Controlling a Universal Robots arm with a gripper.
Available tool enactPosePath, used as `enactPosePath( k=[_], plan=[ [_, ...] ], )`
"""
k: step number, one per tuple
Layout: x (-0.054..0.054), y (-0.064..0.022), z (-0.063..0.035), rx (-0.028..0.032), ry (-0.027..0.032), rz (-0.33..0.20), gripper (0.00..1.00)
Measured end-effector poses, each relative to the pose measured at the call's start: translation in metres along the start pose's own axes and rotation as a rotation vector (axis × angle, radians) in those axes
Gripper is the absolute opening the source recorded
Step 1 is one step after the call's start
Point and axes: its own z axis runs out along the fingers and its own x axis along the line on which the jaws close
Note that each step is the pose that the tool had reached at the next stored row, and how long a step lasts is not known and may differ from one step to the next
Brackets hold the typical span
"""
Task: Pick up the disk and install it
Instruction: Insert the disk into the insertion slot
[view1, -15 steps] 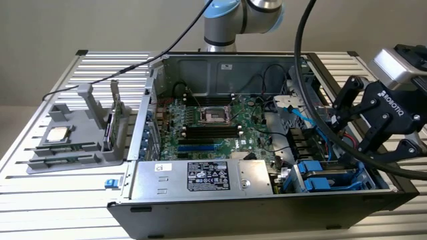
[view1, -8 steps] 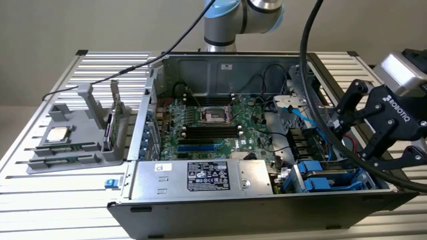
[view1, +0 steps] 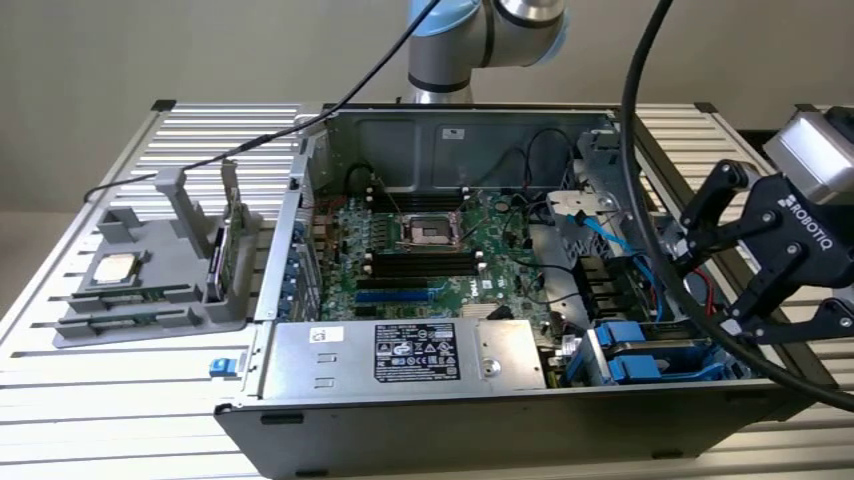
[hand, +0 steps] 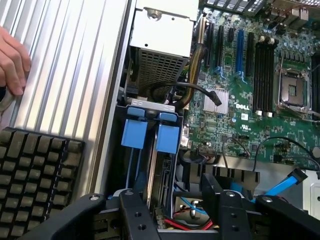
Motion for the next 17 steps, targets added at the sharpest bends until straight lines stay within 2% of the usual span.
enactPosePath(
  k=[1, 3, 4, 8, 11, 13, 17],
  plan=[
    [0.001, -0.0003, 0.0004, 0.0009, -0.0071, -0.002, 0.56],
    [0.004, -0.0008, 0.0007, 0.0021, -0.0178, -0.006, 0.56],
    [0.006, -0.0008, 0.0006, 0.002, -0.0213, -0.006, 0.56],
    [0.011, -0.0027, -0.0003, -0.0003, -0.0275, -0.008, 0.56],
    [0.014, -0.0038, 0.0007, 0.0017, -0.0433, -0.013, 0.56],
    [0.016, -0.0046, 0.0019, 0.0027, -0.0515, -0.016, 0.56],
    [0.018, -0.0059, 0.0053, 0.0031, -0.0608, -0.025, 0.56]
  ],
)
